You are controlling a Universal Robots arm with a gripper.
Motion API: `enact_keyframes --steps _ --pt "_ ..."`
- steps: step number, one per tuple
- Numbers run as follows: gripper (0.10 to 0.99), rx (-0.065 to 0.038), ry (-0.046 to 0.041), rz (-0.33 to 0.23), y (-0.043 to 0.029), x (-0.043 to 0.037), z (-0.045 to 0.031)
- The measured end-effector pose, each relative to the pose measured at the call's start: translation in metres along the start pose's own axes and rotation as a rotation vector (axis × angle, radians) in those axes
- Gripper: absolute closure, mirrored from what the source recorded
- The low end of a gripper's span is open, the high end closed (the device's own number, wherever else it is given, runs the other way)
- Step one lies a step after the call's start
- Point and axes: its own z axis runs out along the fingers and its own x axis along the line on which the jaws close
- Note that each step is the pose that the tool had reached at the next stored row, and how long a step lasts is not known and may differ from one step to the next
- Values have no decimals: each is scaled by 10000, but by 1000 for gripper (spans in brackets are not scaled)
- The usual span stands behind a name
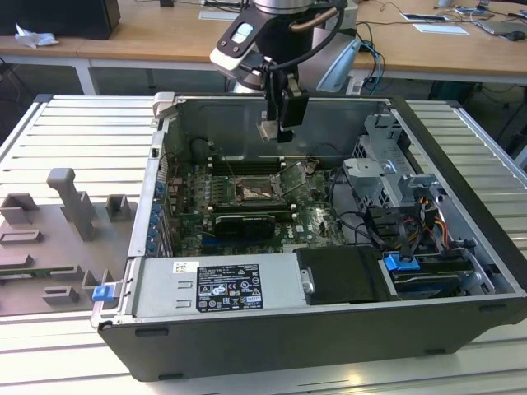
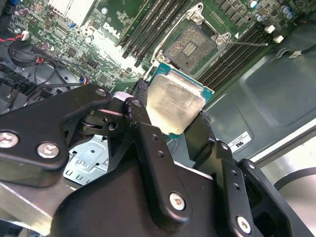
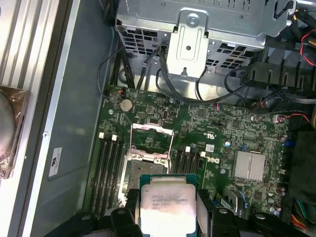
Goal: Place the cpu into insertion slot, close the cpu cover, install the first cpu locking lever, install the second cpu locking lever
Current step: 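Place the cpu into insertion slot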
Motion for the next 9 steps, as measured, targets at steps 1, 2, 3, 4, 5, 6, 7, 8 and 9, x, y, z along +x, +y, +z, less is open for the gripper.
enact_keyframes --steps 1,2,3,4,5,6,7,8,9 --pt "545 -1 0 0 0 0 1" --pt "545 -1 0 0 0 0 3" --pt "545 -1 0 0 0 0 5" --pt "545 0 0 1 -1 0 7" --pt "545 -1 0 1 -1 0 8" --pt "545 0 1 1 -1 0 10" --pt "545 -2 1 2 -1 0 12" --pt "545 -2 2 2 -1 0 15" --pt "545 -1 1 2 -2 0 19"
